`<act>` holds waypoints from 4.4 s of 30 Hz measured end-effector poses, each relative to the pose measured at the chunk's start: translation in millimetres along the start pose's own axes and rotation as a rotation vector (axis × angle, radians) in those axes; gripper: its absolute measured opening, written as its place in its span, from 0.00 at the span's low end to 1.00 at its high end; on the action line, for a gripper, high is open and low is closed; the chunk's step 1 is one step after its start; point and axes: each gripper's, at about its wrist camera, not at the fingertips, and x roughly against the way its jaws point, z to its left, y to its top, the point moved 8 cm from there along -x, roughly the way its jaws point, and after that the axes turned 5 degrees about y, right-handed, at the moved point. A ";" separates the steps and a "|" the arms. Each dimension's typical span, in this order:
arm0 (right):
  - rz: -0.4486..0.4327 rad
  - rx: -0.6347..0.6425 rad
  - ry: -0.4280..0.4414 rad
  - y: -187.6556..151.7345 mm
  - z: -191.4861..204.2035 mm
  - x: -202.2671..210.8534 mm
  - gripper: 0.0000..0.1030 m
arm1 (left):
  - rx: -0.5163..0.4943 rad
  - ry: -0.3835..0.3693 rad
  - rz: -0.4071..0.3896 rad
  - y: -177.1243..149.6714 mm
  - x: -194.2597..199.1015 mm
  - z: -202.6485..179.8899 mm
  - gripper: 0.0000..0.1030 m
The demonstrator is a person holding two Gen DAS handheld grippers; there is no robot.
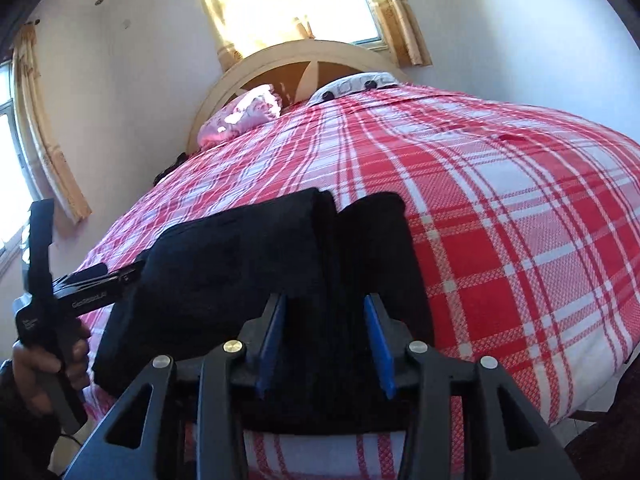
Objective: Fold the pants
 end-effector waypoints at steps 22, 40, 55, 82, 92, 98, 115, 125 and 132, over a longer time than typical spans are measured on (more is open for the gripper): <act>-0.104 0.018 -0.186 9.5 -30.6 51.9 0.01 | -0.017 -0.003 -0.036 -4.5 6.9 -9.2 0.99; -0.110 -0.051 0.048 18.8 -9.3 18.3 0.56 | 0.002 -0.039 -0.030 -5.4 15.2 -4.9 0.99; -0.015 0.099 -0.061 13.0 6.3 -4.6 0.16 | -0.061 0.031 0.033 -16.4 7.3 -12.9 1.00; -0.226 0.029 -0.167 31.0 -9.3 56.3 0.24 | -0.049 0.066 -0.006 -18.0 25.6 18.2 1.00; -0.039 0.112 -0.063 -4.1 27.6 11.6 0.24 | -0.121 0.092 0.113 -94.6 29.7 45.2 1.00; -0.040 0.084 -0.051 -6.4 17.9 8.1 0.24 | -0.214 0.069 0.158 -127.3 43.8 46.8 1.00; -0.231 -0.315 0.046 21.1 -57.1 51.3 0.75 | 0.069 -0.231 0.144 -40.1 -9.2 -4.0 1.00; -0.195 -0.374 0.091 -6.8 -62.7 18.2 0.77 | 0.150 -0.274 0.139 -50.8 -1.6 -7.1 1.00; -0.066 -0.239 0.048 -17.3 -22.9 6.8 0.77 | 0.169 -0.267 0.139 -50.7 -3.2 -7.1 1.00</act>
